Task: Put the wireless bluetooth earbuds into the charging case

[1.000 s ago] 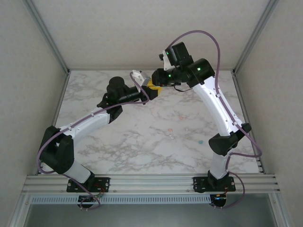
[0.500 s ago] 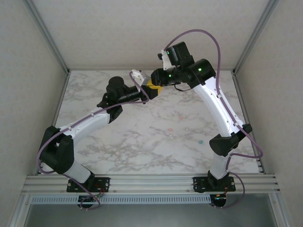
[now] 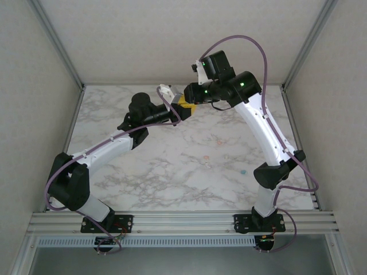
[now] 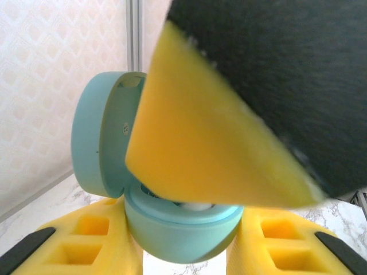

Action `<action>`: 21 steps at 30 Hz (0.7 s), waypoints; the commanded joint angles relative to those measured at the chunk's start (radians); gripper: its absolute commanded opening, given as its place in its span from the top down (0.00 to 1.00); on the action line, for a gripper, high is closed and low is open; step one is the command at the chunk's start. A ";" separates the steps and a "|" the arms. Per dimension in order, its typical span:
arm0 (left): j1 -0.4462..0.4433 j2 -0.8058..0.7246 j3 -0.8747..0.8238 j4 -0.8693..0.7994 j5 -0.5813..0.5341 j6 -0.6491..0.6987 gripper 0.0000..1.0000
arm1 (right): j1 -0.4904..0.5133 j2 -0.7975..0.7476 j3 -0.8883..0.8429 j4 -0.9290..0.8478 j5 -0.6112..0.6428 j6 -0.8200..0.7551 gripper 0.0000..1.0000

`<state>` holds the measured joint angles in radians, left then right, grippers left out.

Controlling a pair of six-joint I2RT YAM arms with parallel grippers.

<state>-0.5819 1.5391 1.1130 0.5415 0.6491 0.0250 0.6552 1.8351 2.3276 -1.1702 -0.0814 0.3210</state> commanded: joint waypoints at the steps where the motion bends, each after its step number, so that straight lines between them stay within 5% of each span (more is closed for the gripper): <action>1: -0.009 -0.029 0.034 0.024 0.021 -0.013 0.81 | 0.007 -0.039 0.006 0.011 -0.031 0.005 0.71; 21: 0.011 -0.066 0.046 0.063 0.135 -0.075 0.81 | -0.028 -0.078 -0.089 0.015 -0.270 -0.286 0.73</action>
<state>-0.5762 1.5211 1.1130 0.5385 0.7208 -0.0105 0.6254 1.7901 2.2753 -1.1538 -0.2333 0.1017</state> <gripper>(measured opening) 0.343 0.271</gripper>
